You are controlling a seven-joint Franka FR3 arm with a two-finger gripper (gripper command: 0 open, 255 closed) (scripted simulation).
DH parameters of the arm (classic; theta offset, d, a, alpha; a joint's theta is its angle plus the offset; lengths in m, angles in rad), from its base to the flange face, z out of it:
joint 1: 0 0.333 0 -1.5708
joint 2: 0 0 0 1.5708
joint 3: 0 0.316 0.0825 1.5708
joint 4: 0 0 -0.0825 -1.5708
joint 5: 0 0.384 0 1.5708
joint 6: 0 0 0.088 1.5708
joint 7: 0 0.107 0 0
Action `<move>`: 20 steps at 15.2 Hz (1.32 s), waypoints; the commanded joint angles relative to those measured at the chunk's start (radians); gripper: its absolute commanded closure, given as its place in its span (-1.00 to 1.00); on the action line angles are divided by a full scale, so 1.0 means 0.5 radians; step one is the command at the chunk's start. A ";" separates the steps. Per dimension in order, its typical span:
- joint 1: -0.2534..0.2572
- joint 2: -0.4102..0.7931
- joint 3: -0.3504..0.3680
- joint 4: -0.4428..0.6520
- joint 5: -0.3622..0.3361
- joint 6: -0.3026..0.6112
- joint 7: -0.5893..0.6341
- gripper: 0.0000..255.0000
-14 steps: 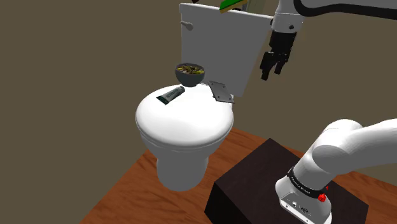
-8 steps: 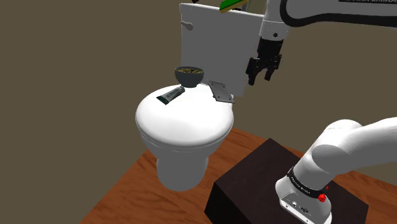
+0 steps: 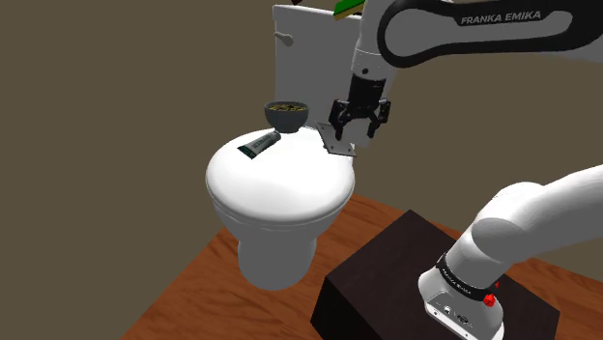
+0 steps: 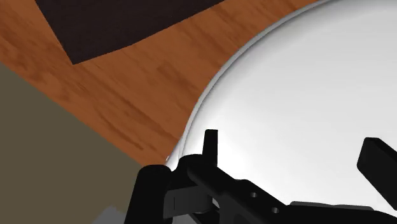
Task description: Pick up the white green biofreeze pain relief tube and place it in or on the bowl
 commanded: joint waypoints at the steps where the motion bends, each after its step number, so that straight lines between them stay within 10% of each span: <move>1: -0.034 0.123 0.086 0.052 0.016 0.104 0.202 -1.00; 12: -0.209 0.931 0.465 0.520 -0.273 0.541 1.334 -1.00; 20: -0.113 1.598 0.444 1.096 -0.729 0.599 2.136 -1.00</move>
